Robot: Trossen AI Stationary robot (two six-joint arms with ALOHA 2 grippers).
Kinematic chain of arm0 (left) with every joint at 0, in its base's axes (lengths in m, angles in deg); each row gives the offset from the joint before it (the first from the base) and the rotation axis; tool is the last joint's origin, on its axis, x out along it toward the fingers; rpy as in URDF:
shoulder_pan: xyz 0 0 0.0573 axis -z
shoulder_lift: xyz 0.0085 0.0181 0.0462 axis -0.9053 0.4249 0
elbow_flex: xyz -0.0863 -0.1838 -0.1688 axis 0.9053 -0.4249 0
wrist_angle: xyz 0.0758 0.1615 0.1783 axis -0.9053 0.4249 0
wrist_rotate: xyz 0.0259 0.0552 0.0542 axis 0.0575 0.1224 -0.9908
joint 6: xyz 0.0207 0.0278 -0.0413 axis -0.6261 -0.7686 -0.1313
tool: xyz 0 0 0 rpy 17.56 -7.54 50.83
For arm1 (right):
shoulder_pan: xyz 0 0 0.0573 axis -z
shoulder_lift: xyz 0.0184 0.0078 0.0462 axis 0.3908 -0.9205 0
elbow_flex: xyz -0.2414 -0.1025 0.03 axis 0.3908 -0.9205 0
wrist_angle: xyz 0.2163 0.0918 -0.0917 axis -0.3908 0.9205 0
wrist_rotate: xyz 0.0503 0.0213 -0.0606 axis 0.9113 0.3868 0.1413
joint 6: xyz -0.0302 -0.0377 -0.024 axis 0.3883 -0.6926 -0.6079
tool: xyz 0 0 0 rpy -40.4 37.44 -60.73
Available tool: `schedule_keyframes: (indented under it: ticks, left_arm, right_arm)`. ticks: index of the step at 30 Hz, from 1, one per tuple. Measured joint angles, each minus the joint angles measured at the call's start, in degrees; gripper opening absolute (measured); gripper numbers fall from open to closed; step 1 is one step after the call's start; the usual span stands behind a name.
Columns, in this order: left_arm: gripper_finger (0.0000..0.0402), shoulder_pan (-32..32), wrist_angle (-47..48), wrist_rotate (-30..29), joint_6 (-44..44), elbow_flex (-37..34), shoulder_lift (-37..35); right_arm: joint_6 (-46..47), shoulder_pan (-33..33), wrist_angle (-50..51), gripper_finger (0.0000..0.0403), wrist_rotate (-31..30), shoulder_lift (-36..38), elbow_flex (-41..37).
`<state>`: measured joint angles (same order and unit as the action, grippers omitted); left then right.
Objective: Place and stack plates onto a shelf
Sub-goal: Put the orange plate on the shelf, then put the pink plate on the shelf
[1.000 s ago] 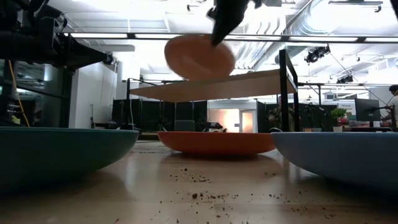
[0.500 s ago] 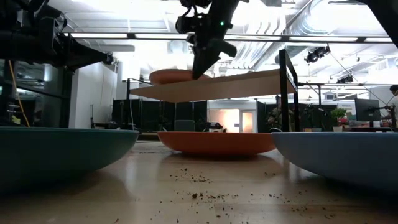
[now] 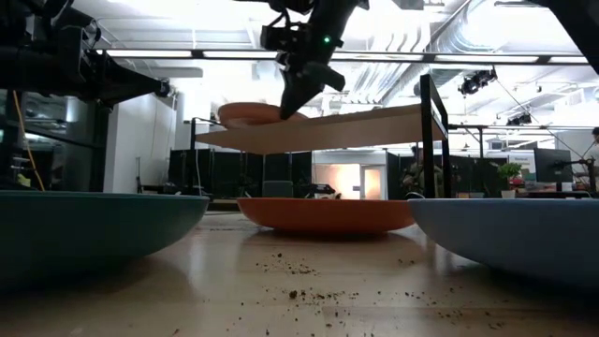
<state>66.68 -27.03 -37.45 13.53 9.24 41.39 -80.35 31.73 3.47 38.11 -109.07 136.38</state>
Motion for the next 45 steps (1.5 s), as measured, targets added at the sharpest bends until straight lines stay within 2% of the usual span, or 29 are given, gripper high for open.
schedule_keyframes:
  ticks: [8, 12, 22, 28, 31, 35, 37, 39, 45]
  left_arm:
    - [0.0000, 0.0, 0.0, 0.0, 0.0, 0.0, 0.0]
    - [0.0000, 0.0, 0.0, 0.0, 0.0, 0.0, 0.0]
    - [0.0000, 0.0, 0.0, 0.0, 0.0, 0.0, 0.0]
    - [0.0000, 0.0, 0.0, 0.0, 0.0, 0.0, 0.0]
    - [0.0000, 0.0, 0.0, 0.0, 0.0, 0.0, 0.0]
    - [0.0000, 0.0, 0.0, 0.0, 0.0, 0.0, 0.0]
    - [0.0000, 0.0, 0.0, 0.0, 0.0, 0.0, 0.0]
    - [0.0000, 0.0, 0.0, 0.0, 0.0, 0.0, 0.0]
    - [0.0000, 0.0, 0.0, 0.0, 0.0, 0.0, 0.0]
  right_arm:
    - [0.0, 0.2, 1.0, 0.0002, -0.8, 0.0, 0.0]
    - [0.0, 0.3, 0.9, 0.0018, -0.8, 0.0, 0.0]
    - [1.4, 0.2, -2.7, 0.0113, -2.3, 0.0, 0.1]
    - [3.7, 0.2, 3.3, 0.0156, -1.8, 2.0, 0.1]
    - [9.3, 0.2, 9.6, 0.0166, 2.9, 4.3, 0.1]
    - [19.0, 0.3, 18.5, 0.0169, 15.2, 7.8, 0.1]
    - [22.5, 0.3, 22.7, 0.0169, 19.1, 9.8, 0.1]
    - [24.9, -0.4, 25.0, 0.0169, 21.2, 12.2, 0.1]
    - [33.3, -3.5, 29.6, 0.0170, 21.3, 22.0, 0.1]
